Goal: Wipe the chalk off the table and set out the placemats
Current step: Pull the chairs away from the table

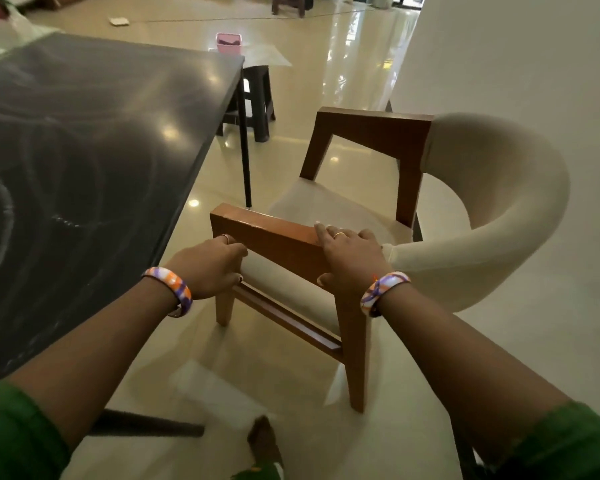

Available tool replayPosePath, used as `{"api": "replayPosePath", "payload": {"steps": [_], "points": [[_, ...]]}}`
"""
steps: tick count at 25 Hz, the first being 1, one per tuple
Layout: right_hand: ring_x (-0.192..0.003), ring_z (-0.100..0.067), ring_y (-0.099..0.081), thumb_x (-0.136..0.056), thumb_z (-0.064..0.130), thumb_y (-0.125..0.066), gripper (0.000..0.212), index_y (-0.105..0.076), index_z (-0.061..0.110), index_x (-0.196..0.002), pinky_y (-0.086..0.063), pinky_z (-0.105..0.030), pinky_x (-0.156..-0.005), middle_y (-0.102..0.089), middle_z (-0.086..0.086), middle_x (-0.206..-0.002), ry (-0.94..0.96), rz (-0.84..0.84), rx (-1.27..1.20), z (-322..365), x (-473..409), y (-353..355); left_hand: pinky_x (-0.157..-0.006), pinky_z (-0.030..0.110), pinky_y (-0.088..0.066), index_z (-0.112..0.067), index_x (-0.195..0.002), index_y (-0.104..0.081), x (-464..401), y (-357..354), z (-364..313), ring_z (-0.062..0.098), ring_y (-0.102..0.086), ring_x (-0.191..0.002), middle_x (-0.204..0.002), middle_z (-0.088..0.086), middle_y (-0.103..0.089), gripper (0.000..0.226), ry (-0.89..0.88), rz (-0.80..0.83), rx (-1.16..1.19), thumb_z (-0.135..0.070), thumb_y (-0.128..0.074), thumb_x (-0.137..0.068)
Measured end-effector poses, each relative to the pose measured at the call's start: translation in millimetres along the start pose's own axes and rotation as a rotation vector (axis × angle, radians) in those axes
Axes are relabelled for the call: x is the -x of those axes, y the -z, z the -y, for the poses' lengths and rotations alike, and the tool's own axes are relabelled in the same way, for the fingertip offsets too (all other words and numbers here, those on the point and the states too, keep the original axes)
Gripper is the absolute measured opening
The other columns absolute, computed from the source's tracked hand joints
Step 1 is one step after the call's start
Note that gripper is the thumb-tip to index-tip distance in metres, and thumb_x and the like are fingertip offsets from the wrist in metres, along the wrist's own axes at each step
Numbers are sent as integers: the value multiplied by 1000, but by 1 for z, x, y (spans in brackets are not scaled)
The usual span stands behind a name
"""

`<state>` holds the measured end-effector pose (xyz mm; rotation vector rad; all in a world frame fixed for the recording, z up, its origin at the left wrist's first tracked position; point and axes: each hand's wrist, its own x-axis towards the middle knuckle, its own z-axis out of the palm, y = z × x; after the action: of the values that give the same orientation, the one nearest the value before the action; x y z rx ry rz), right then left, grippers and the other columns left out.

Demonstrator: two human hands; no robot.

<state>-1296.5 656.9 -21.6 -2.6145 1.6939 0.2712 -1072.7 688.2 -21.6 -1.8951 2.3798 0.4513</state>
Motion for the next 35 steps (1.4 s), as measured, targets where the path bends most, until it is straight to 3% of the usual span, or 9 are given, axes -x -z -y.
{"api": "replayPosePath", "payload": {"steps": [3,6,9,11,13,19,30,33,35], "points": [[-120,-29,-49,-84,45,-65,84,-21,12,-147,-38,-42,-101,-46,-9,-137,-35,13,-6,-5,-17,-5,-99,34,-45,-20,-144,-25,-35,1,5,25,-42,-127,-143,9,-37,75,7,10,-112,-32,-67,-82],[-103,-27,-58,-79,43,-71,70,-38,13,-132,-50,-40,-88,-57,-8,-120,-91,41,-93,-7,-27,-9,-111,43,-27,-21,-144,-19,-84,0,5,29,-21,-139,-149,8,-28,95,-22,51,-266,-40,-76,-70],[-93,-25,-62,-78,42,-72,57,-47,16,-121,-52,-37,-82,-61,-5,-110,-117,-13,-129,-7,-30,-11,-107,41,-29,-20,-128,-40,-122,-2,-9,26,-41,-123,-130,6,-49,73,-115,135,-206,-46,-75,-69],[-92,-24,-62,-79,42,-71,55,-48,16,-121,-52,-35,-82,-62,-4,-109,-122,-35,-166,-6,-30,-13,-90,32,-40,-20,-112,-50,-132,-5,-11,18,-51,-95,-110,3,-58,56,-142,142,-102,-46,-76,-69],[-92,-23,-62,-79,43,-71,55,-49,16,-121,-52,-34,-81,-62,-4,-109,-128,-53,-168,-7,-32,-14,-77,27,-41,-21,-101,-53,-134,-7,-9,15,-49,-83,-95,0,-57,48,-155,111,-44,-45,-77,-68],[-93,-24,-61,-77,43,-73,57,-50,16,-120,-52,-35,-83,-62,-6,-109,-126,-11,-158,-3,-23,-14,-78,27,-42,-16,-106,-57,-117,-14,-8,15,-51,-82,-92,1,-57,50,-127,57,-17,-44,-76,-69],[-97,-22,-62,-85,41,-66,50,-46,17,-123,-49,-31,-82,-62,-4,-114,122,-15,-142,36,69,-26,-79,29,-47,-20,-105,-57,10,-55,-22,14,-49,-80,-91,-2,-56,52,29,11,-21,-49,-76,-67],[-110,-22,-56,-89,42,-60,54,-42,18,-133,-43,-34,-93,-57,-4,-125,213,-60,-144,40,104,-22,-75,27,-44,-21,-101,-55,40,-65,-28,13,-48,-79,-88,-4,-52,48,84,16,-5,-46,-78,-66],[-124,-24,-47,-89,50,-55,61,-37,20,-140,-29,-41,-106,-51,-4,-135,203,-167,-114,28,137,-23,-74,27,-42,-23,-97,-52,54,-69,-28,14,-50,-80,-90,-2,-54,48,126,24,16,-46,-78,-65]]}}
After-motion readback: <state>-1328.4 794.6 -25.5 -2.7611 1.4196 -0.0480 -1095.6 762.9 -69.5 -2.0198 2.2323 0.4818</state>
